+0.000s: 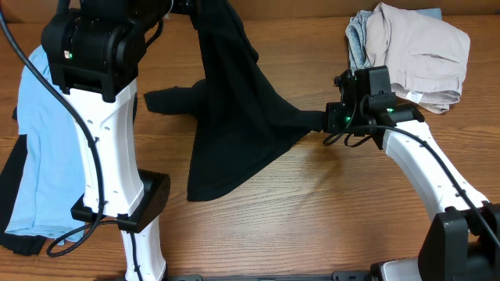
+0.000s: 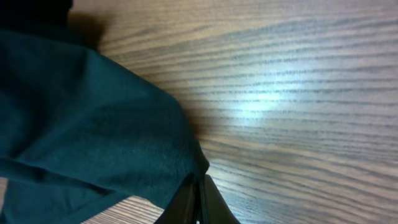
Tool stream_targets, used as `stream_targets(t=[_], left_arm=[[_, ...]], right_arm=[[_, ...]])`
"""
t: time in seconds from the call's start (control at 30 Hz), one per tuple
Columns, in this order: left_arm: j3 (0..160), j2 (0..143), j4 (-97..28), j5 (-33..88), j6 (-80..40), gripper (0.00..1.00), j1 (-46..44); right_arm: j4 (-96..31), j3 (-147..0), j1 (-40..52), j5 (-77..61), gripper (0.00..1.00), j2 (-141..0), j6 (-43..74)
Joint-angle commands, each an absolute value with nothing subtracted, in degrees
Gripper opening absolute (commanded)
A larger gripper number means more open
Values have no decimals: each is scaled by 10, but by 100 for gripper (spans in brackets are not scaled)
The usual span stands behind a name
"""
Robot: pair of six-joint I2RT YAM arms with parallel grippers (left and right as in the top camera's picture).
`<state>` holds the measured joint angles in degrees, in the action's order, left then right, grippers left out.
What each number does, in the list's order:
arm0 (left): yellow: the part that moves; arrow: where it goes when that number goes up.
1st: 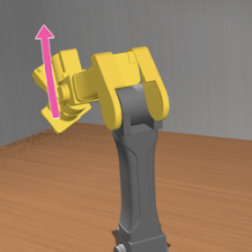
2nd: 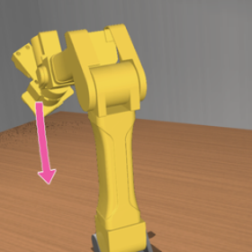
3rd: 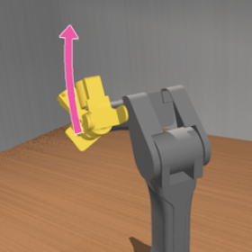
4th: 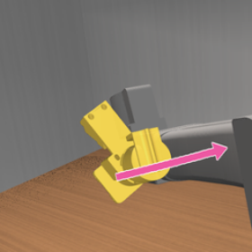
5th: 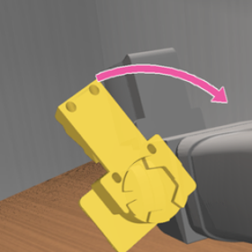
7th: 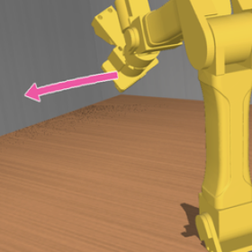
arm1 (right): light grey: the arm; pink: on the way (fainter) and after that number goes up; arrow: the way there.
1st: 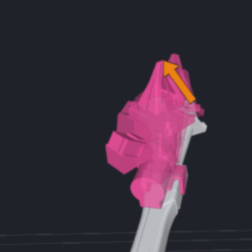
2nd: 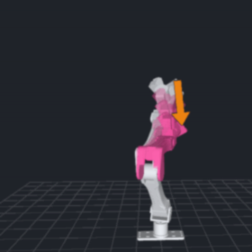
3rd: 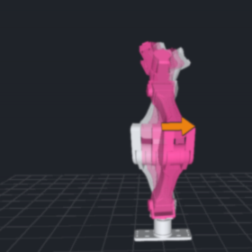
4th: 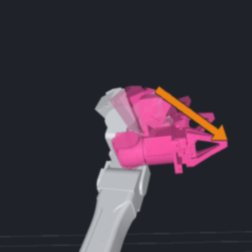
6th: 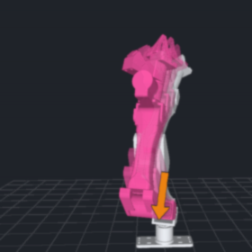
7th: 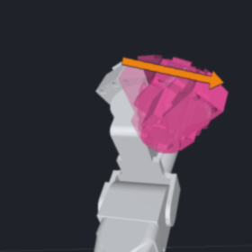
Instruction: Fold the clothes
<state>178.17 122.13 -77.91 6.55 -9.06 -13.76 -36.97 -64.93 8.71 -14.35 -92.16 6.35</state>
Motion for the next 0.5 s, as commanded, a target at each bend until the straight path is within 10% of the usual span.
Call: stream_targets(t=[0.0,0.47], left_arm=[[1792,1199,-776,55,-92,4,-135],[1775,1208,-799,56,-93,4,-135]], right_arm=[[-363,-646,85,-140,4,-925,61],[-423,-605,79,-125,4,-956,136]])
